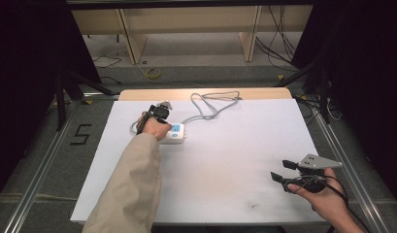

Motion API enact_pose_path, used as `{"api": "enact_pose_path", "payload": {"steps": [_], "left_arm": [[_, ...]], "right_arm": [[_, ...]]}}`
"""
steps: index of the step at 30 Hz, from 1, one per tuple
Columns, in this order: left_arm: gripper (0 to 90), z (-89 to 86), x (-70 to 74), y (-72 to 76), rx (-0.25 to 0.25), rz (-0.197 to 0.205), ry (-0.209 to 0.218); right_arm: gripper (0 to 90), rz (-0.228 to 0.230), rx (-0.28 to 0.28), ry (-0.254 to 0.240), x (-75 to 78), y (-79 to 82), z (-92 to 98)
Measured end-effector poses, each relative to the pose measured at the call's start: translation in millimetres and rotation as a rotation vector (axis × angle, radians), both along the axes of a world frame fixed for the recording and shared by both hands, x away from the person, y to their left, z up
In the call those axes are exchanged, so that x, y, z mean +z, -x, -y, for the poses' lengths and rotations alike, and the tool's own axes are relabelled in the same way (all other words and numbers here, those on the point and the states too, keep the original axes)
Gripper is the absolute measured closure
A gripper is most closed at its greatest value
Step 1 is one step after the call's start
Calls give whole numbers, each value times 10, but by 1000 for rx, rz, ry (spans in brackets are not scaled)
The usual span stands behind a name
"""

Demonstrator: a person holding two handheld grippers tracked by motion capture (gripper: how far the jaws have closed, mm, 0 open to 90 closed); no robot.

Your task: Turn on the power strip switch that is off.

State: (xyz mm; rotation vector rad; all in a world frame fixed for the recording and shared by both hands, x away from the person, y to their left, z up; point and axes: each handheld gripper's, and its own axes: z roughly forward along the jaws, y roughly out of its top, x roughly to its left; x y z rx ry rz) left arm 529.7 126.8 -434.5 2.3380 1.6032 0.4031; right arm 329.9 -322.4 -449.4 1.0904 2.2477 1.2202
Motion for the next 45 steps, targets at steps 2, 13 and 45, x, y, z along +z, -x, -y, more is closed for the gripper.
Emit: {"api": "enact_pose_path", "payload": {"steps": [2,13,45], "left_arm": [[900,4,-4,-1,-3,0,-3],[900,41,-18,8,-15,1,-37],[900,20,-43,67,-33,45,-24]], "right_arm": [[329,1,1,2,2,0,-3],[329,0,3,3,5,8,-10],[329,3,3,3,10,11,-11]]}}
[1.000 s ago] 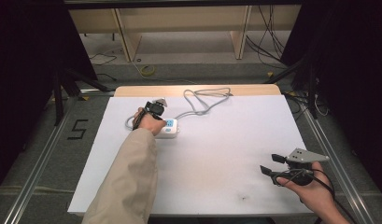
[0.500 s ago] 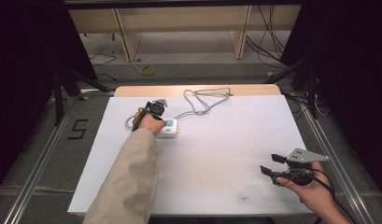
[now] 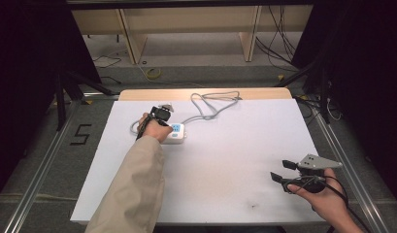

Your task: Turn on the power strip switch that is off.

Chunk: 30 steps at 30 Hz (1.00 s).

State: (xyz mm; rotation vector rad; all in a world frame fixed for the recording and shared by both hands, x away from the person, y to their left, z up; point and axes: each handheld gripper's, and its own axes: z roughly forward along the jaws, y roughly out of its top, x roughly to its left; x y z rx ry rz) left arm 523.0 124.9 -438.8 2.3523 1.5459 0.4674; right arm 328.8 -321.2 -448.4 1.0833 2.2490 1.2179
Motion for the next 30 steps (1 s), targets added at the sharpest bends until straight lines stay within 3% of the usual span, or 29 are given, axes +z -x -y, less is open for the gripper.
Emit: {"api": "enact_pose_path", "payload": {"steps": [8,10,15,19,23,28,30], "left_arm": [[896,-123,-8,50,49,32,86],[836,-141,0,69,50,46,99],[785,-163,97,140,39,112,134],[691,-197,189,219,23,161,171],[575,-251,248,316,28,140,256],[412,-298,277,458,20,177,299],[325,-307,282,532,-3,199,298]], "right_arm": [[329,-4,0,1,-2,-5,-5],[329,-5,-1,1,-5,-8,-5],[329,-2,2,3,-4,-10,-9],[329,1,1,3,-1,-6,-10],[329,-3,1,5,-1,-6,-12],[329,-3,2,5,-1,-7,-17],[329,-5,2,3,-2,-7,-15]]}}
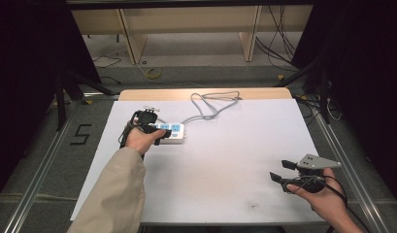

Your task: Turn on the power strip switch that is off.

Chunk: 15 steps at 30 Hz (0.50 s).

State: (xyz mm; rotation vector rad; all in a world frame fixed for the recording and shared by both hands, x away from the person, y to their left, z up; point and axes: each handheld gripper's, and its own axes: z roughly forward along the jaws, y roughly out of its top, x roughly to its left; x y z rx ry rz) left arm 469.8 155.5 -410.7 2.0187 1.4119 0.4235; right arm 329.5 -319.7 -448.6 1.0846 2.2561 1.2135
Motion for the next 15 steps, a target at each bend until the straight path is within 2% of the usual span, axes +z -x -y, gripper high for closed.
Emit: {"api": "enact_pose_path", "payload": {"steps": [4,8,15], "left_arm": [[291,-22,7,156,-43,34,11],[265,-42,-15,303,-83,92,-23],[251,-90,-92,548,-98,167,-26]], "right_arm": [[330,-3,2,1,-6,-5,-2],[329,-2,4,1,-6,-7,-9],[330,-8,6,1,-18,-10,-17]]}}
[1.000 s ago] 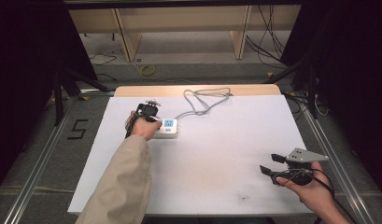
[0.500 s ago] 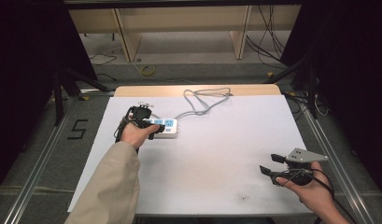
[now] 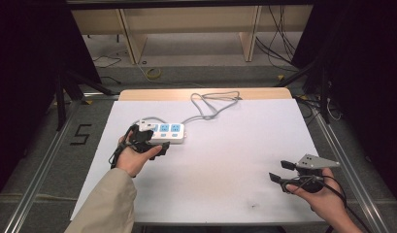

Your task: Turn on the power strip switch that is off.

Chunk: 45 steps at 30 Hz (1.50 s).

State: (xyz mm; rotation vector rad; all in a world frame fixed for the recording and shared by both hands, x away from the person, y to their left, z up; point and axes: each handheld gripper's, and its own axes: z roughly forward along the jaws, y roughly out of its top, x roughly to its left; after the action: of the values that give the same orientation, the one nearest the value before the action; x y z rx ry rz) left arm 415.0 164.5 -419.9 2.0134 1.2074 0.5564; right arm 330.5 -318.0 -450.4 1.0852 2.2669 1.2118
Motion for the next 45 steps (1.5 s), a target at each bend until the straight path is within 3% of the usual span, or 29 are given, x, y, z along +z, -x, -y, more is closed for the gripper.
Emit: {"api": "enact_pose_path", "payload": {"steps": [2,8,22,39,45], "left_arm": [[261,-8,-14,79,-12,6,-17],[250,16,-13,275,-43,37,-3],[157,33,-124,631,-120,51,6],[152,-57,-227,922,-145,68,-27],[152,-94,-264,964,-146,59,-57]], "right_arm": [[330,-2,3,1,-2,-1,-5],[330,-3,9,2,-4,2,-20],[330,-12,34,2,-14,23,-42],[323,-18,46,5,-27,23,-52],[323,-15,47,5,-25,22,-46]]}}
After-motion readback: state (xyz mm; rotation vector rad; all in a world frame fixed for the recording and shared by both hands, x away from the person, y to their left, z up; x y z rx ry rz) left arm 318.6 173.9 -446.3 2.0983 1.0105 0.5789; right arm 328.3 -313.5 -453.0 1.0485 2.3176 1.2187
